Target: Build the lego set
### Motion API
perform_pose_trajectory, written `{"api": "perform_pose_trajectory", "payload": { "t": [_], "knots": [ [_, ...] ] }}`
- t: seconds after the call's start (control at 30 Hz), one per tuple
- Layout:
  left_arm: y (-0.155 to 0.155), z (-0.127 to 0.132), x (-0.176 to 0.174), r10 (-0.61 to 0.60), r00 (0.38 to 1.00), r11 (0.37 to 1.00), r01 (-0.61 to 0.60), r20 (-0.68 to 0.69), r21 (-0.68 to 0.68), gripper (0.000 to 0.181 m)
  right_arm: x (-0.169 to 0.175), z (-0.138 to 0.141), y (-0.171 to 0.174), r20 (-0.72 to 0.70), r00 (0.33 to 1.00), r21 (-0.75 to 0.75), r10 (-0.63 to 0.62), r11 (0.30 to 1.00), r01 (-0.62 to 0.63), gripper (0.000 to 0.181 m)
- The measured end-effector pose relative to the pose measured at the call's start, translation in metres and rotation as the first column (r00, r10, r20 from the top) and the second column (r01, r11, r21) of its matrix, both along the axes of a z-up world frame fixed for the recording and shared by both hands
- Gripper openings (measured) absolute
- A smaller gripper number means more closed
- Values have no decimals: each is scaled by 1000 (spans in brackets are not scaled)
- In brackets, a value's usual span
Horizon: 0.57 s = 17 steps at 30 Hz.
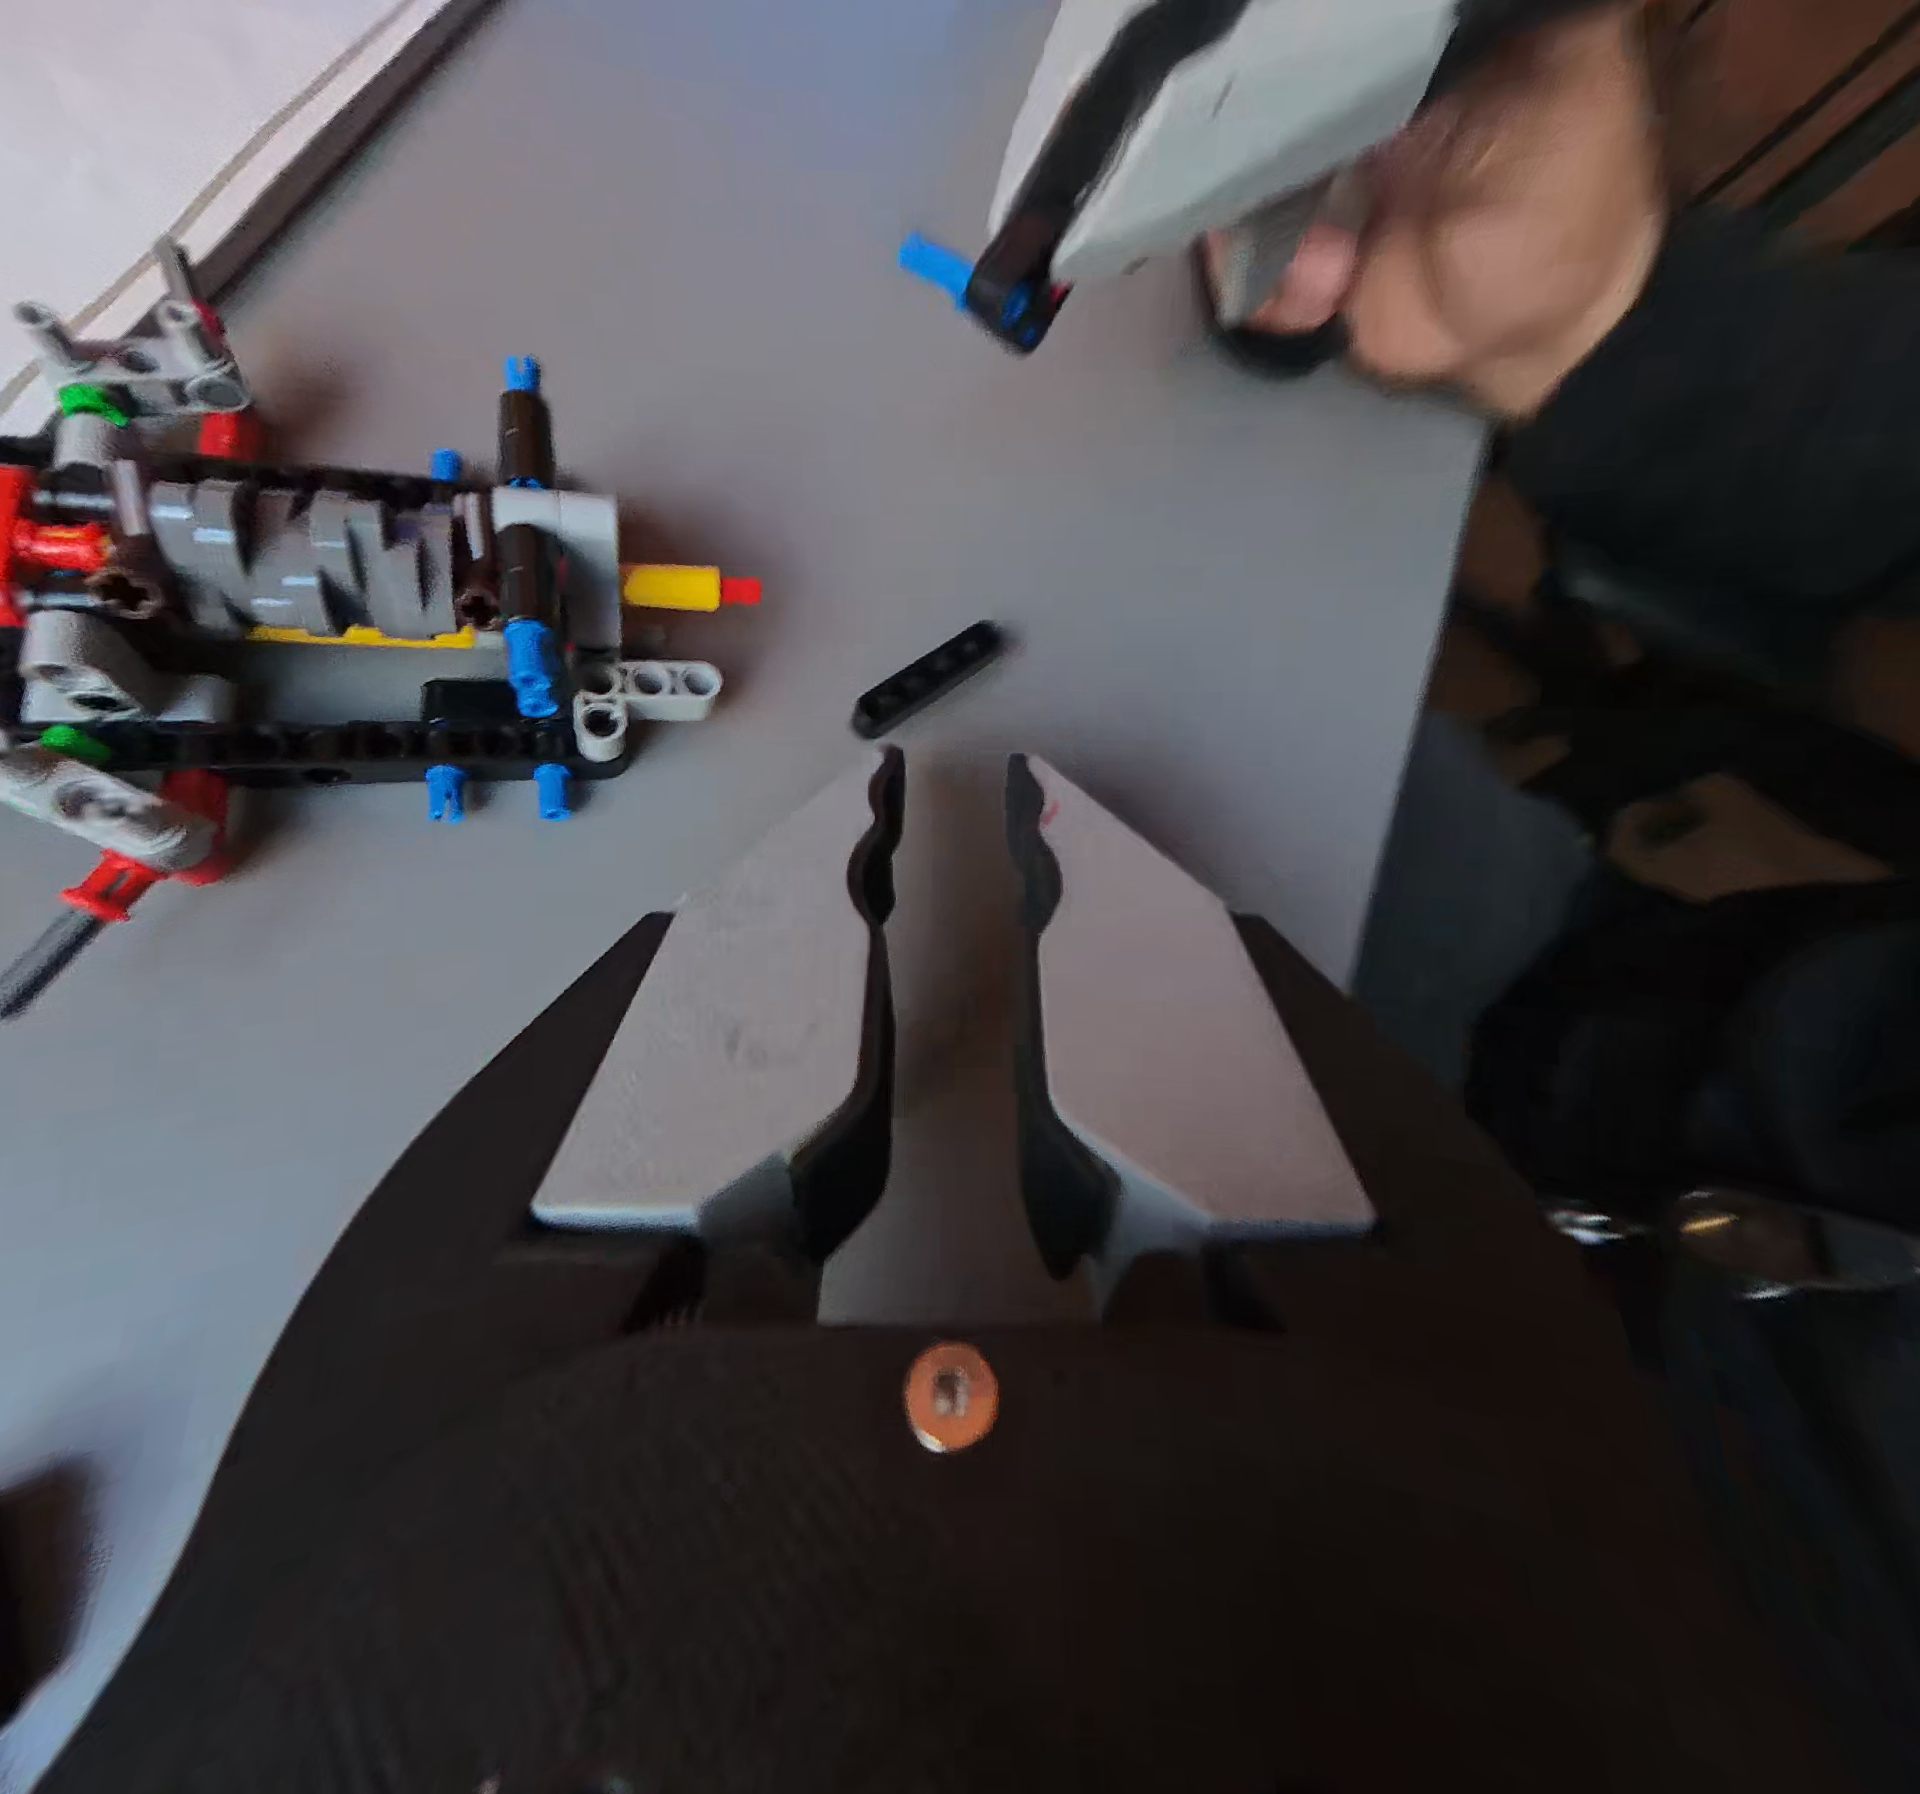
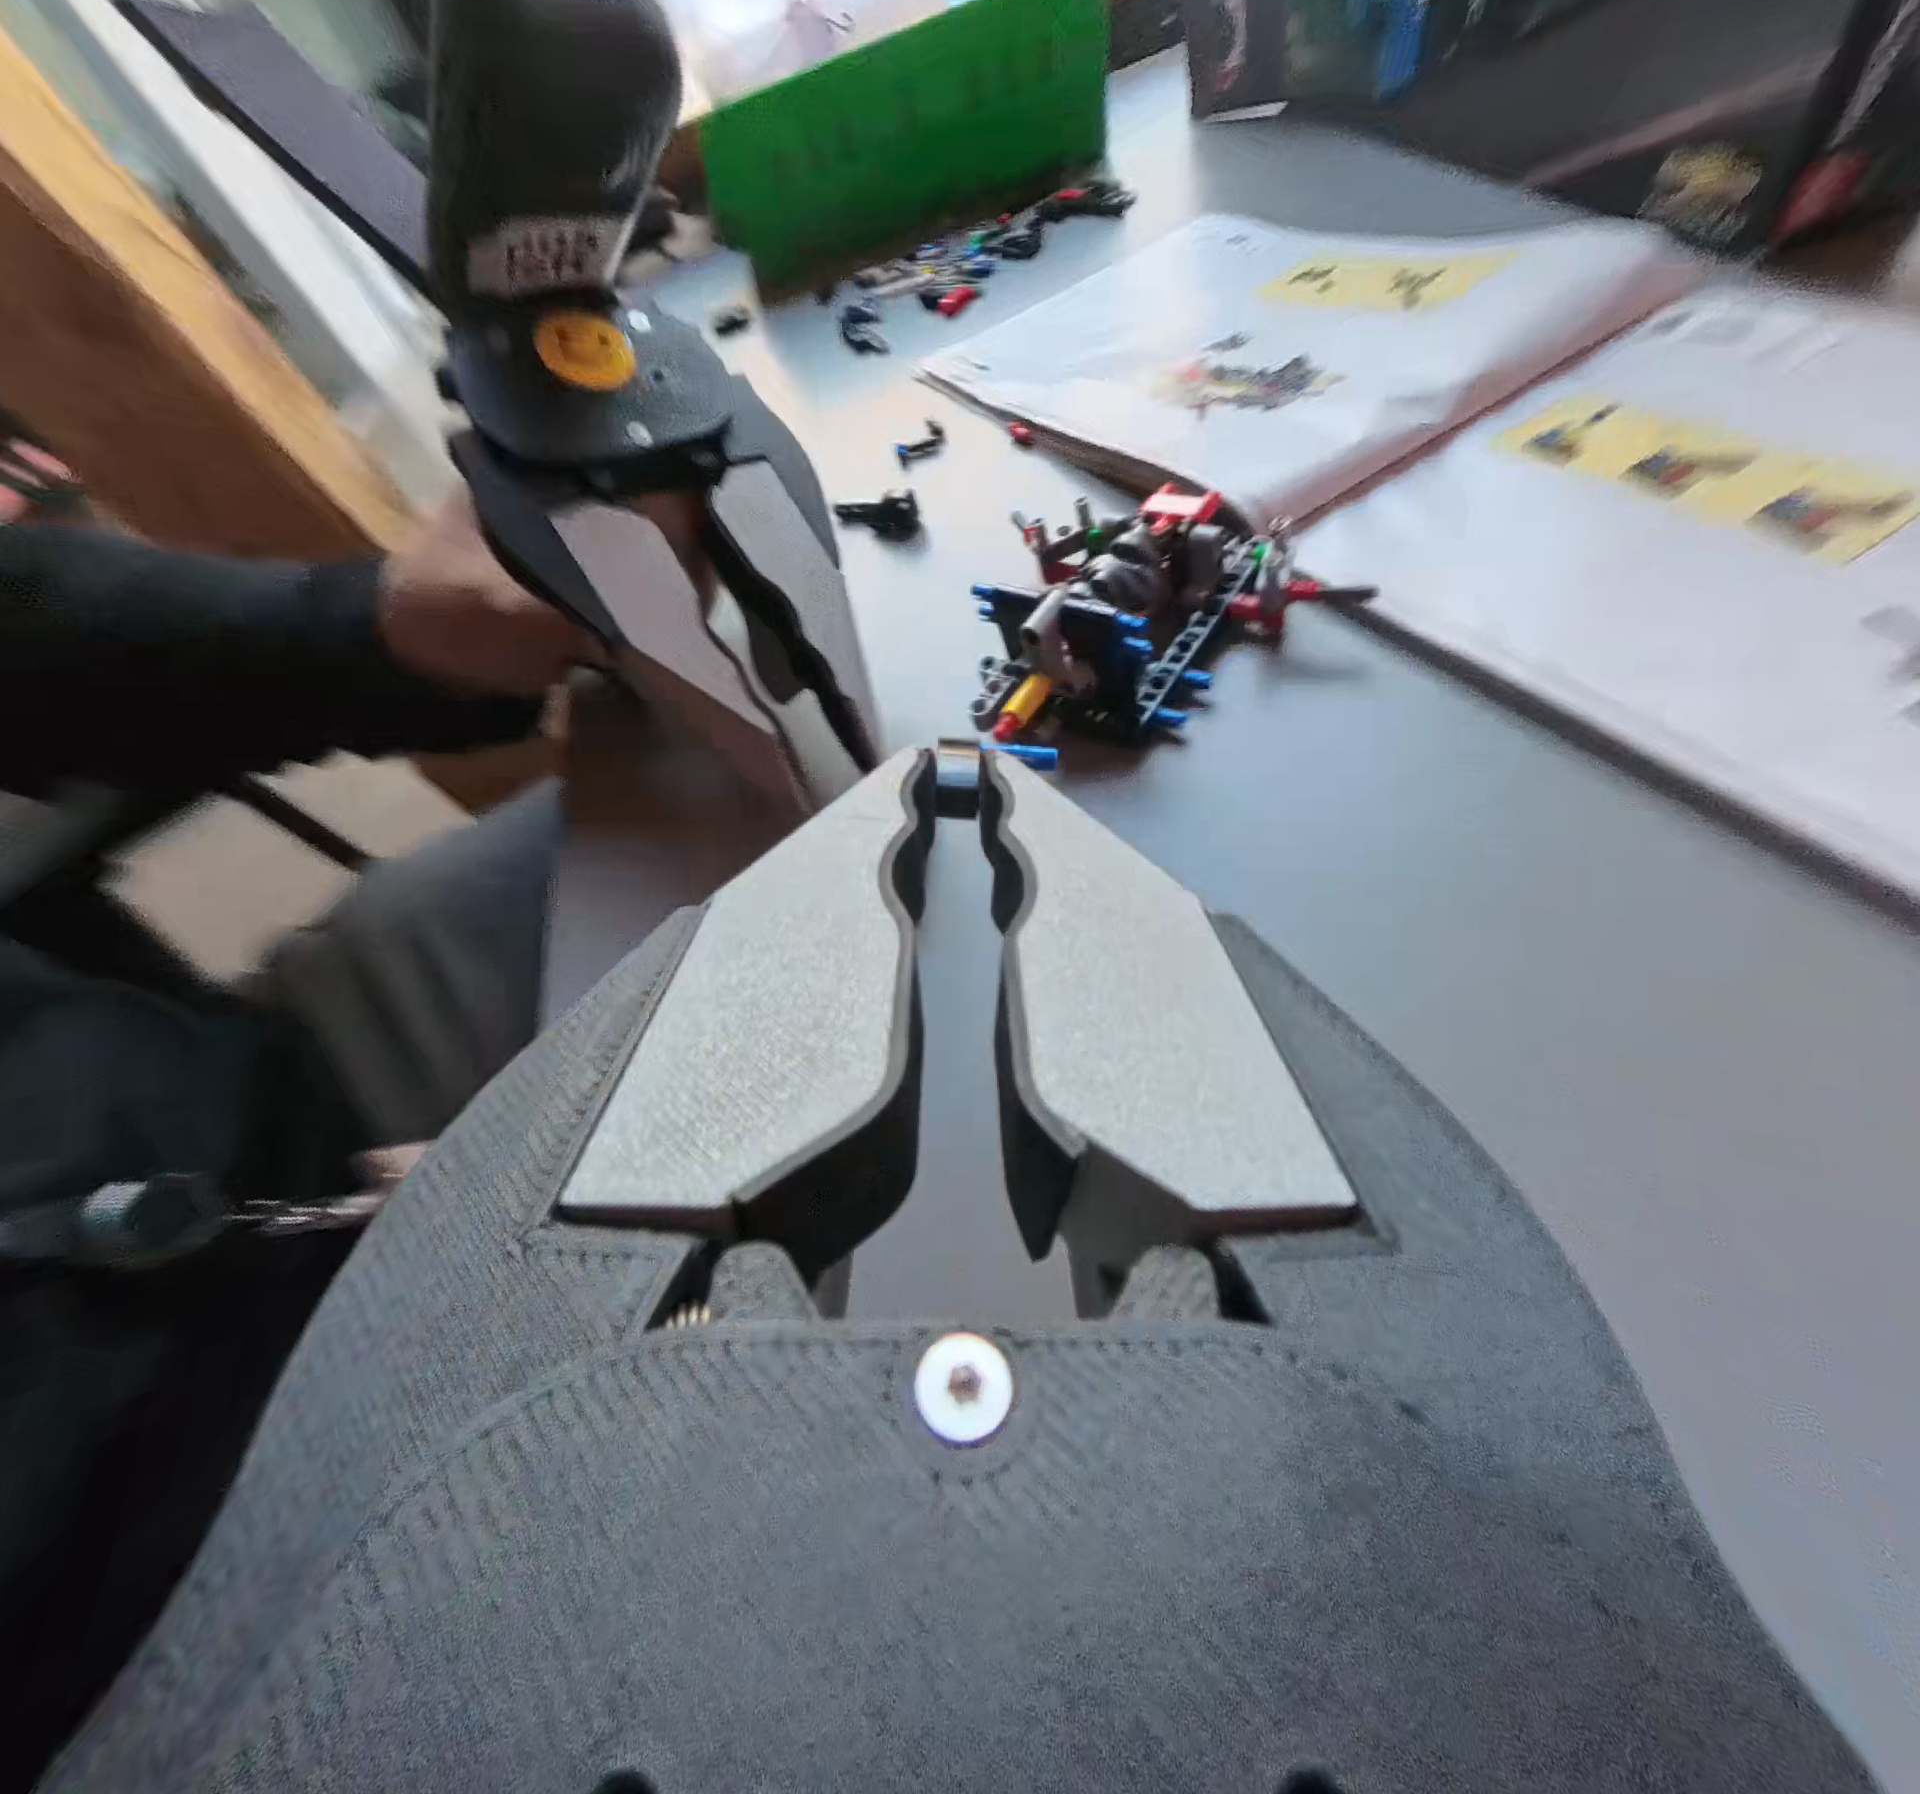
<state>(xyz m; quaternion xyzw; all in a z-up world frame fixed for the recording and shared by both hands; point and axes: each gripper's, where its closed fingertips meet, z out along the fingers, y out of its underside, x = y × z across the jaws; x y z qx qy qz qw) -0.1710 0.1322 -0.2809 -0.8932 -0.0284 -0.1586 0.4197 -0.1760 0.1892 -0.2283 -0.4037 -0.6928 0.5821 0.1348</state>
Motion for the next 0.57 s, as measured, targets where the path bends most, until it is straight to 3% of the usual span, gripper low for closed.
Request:
{"api": "perform_pose_trajectory", "payload": {
  "t": [0.1, 0.27, 0.37, 0.57],
  "knots": [
    [-3, -11, -13, 29, 994, 997, -36, -109, -64, 12, -3, -6, 0, 158, 985, -161, 69, 986, -43, 5],
    [2, -11, -15, 34, 994, 997, -41, -103, -60, 14, -1, -13, -20, 311, 934, -310, 172, 948, -72, 5],
    [6, -11, -19, 36, 990, 998, -44, -136, -55, 17, 0, -3, -27, 341, 903, -470, 261, 879, -77, 5],
    [12, -12, -10, -79, 979, 996, 70, -189, -55, 14, 6, 9, -25, 372, 816, -715, 443, 697, -52, 6]
  ]
}}
